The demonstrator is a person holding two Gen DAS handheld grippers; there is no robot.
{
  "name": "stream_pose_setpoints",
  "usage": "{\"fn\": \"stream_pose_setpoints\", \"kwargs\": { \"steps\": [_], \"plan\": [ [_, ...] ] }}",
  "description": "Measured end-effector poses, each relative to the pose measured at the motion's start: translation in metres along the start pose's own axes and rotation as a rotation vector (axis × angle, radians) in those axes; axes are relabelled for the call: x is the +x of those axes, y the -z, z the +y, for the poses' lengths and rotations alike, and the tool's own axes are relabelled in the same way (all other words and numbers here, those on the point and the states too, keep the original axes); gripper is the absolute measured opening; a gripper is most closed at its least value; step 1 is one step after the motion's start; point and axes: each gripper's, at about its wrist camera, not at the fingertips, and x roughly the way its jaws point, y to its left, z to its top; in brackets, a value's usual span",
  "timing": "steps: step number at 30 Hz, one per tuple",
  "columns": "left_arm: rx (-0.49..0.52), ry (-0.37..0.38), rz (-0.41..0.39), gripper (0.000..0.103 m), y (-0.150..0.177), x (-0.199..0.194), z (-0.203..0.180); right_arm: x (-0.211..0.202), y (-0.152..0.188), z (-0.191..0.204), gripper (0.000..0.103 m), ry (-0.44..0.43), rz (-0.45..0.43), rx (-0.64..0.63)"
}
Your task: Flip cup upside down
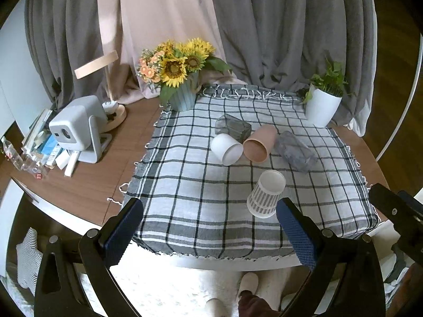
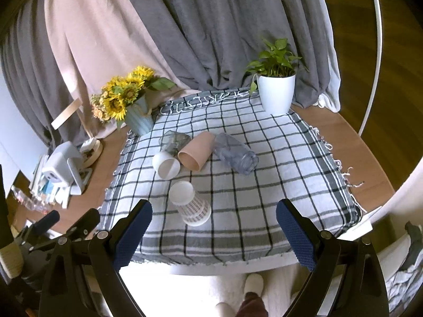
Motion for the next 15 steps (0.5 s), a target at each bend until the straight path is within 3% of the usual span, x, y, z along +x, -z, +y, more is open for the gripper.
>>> {"fn": "stream_pose_setpoints", "kwargs": {
  "steps": [15],
  "plan": [
    [-0.001, 0.008, -0.022, 0.103, 0.011, -0.019, 0.014, -0.016, 0.024, 0.013, 0.095, -0.004, 0.008, 0.005]
  ]
}}
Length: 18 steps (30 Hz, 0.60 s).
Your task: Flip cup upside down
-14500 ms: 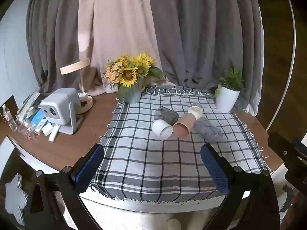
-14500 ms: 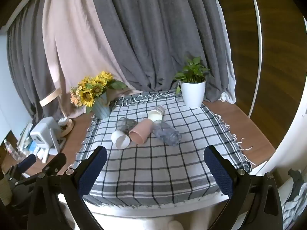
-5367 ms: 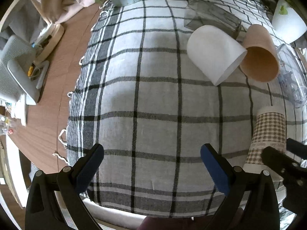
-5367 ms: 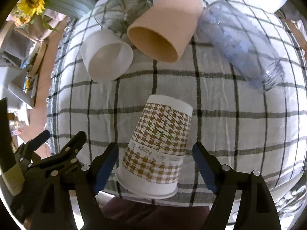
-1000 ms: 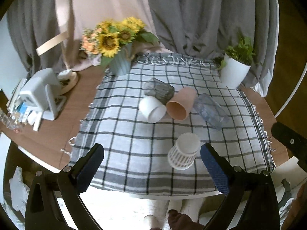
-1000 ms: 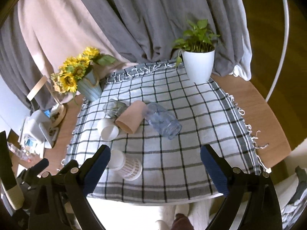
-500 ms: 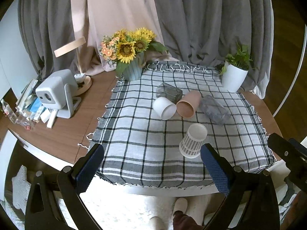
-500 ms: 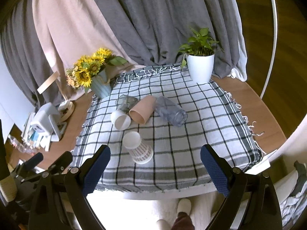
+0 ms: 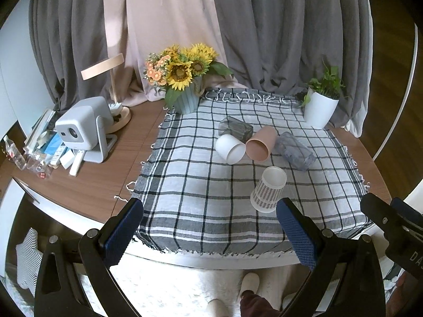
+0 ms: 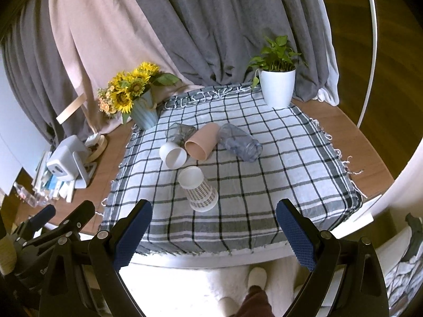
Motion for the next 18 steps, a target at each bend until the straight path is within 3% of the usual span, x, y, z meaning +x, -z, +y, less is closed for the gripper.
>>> {"fn": "stream_pose_setpoints", "kwargs": {
  "steps": [18],
  "plan": [
    [-0.004, 0.009, 0.012, 0.102, 0.0031, 0.0015, 0.0071, -0.0004, 0.0067, 0.0062, 0.095, 0.006, 0.01, -0.005]
  ]
}}
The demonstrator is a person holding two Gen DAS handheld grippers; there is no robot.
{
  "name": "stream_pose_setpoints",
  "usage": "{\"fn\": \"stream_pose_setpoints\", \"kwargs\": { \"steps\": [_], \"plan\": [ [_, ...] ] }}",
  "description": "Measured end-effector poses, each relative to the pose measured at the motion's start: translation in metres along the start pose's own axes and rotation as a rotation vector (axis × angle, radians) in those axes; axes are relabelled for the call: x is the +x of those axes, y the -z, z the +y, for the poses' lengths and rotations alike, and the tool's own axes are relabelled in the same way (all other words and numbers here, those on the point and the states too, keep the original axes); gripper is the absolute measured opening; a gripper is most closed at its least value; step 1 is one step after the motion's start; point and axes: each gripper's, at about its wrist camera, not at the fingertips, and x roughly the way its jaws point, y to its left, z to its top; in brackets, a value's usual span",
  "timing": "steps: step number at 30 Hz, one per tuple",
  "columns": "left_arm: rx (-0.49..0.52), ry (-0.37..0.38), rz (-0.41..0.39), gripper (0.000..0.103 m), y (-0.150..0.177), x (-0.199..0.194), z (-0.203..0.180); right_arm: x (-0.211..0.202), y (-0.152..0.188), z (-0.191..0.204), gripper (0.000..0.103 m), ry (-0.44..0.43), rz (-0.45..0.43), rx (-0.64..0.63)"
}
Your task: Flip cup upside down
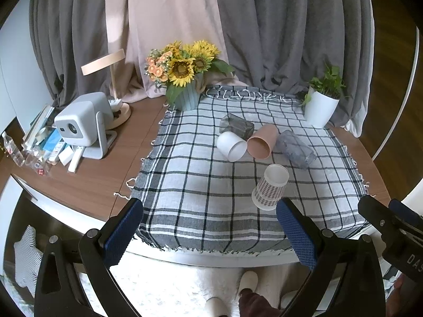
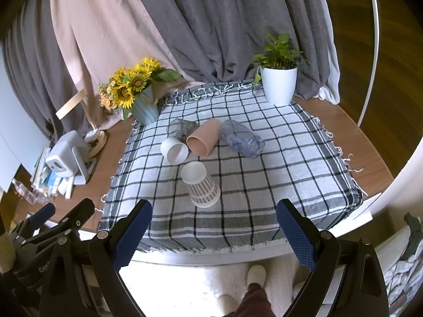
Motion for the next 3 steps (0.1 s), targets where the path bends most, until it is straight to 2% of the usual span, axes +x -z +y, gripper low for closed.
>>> {"fn": "stream_pose_setpoints", "kwargs": {
  "steps": [3],
  "plan": [
    [-0.005, -0.001, 0.0, 0.102, 0.0001, 0.0, -0.0003, 0.0003, -0.0003, 0.0001, 0.095, 0.0, 0.0, -0.002]
  ]
}}
